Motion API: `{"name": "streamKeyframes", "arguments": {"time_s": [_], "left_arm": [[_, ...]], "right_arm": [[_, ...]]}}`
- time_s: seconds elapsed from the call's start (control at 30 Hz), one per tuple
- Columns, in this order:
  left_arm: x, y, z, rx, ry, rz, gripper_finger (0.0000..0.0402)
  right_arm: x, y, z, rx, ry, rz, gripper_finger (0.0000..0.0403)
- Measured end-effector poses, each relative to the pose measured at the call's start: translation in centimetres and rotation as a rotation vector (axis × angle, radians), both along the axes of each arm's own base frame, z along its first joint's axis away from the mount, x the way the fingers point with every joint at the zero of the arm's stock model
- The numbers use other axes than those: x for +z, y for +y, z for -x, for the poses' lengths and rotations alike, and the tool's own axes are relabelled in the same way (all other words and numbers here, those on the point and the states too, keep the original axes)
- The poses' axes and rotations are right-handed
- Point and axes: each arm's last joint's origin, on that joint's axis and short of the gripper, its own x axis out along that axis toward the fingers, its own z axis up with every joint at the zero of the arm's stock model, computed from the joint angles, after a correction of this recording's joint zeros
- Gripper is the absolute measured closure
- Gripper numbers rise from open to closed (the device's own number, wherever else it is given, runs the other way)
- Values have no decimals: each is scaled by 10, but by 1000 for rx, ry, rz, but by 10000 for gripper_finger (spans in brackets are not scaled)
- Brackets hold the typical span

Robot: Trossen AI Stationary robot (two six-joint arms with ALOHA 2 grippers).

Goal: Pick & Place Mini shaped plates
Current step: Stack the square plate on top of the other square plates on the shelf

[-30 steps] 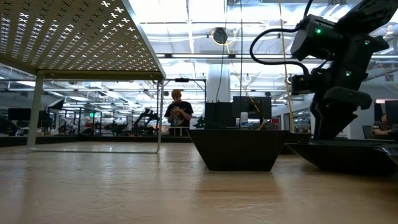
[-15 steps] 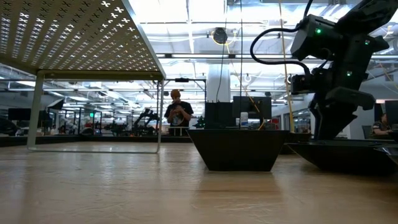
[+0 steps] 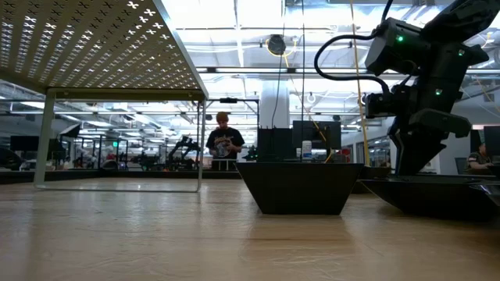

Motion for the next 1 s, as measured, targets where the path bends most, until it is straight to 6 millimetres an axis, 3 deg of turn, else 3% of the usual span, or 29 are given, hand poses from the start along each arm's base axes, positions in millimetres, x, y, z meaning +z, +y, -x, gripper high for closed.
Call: {"name": "streamKeyframes", "arguments": {"time_s": [1.0], "left_arm": [[0,0,0,0,0,0,325]], "right_arm": [[1,0,0,25,-4,9,403]]}}
